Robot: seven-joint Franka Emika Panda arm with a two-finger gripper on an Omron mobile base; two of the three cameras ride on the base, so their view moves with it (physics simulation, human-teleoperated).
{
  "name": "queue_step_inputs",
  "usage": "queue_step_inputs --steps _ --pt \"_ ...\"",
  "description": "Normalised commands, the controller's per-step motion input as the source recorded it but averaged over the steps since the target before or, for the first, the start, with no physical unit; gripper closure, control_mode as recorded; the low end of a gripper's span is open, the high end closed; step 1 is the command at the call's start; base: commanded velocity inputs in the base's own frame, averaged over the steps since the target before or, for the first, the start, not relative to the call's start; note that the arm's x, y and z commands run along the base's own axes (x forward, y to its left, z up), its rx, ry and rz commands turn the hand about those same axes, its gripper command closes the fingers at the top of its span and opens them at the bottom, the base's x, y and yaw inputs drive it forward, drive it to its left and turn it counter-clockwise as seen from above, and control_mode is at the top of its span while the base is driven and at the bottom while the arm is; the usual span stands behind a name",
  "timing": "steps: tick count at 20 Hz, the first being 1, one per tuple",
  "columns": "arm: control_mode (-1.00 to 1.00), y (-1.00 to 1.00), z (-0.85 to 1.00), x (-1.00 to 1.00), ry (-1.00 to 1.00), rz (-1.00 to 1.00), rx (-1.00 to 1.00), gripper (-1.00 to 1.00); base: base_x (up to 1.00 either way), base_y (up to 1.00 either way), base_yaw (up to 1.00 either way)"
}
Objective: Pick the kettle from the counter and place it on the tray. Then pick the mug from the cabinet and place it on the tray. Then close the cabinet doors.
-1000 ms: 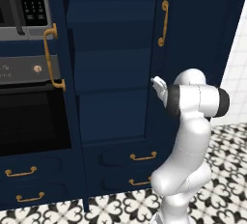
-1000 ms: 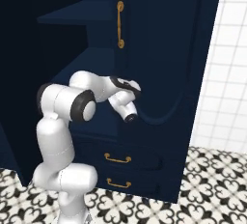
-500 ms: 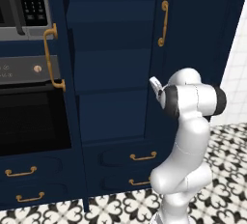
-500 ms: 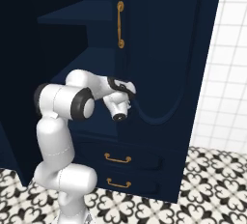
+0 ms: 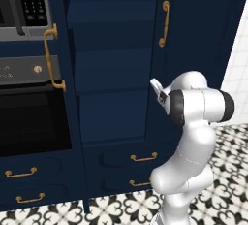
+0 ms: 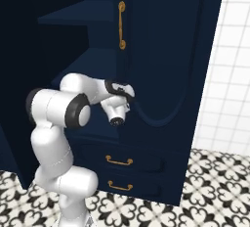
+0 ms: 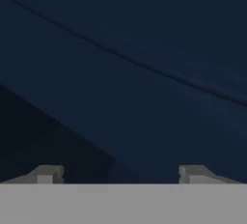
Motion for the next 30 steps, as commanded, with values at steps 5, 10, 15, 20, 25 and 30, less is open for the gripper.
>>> queue_step_inputs --steps 5,10,15,20,25,30 --pt "-1.0 0.08 0.25 -0.61 0.0 0.0 -0.16 -1.0 0.0 0.0 0.0" --pt "-1.0 0.12 0.27 -0.58 0.01 -0.01 -0.31 -1.0 0.0 0.0 0.0" --pt "-1.0 0.25 0.19 -0.74 0.0 -0.04 -0.34 -1.0 0.0 0.0 0.0" --pt "-1.0 0.29 0.23 -0.81 -0.09 0.0 -0.37 -1.0 0.0 0.0 0.0" --pt "-1.0 0.2 0.51 -0.67 0.0 0.09 -0.31 -1.0 0.0 0.0 0.0" --pt "-1.0 0.13 0.48 -0.76 0.0 0.15 -0.41 -1.0 0.0 0.0 0.0"
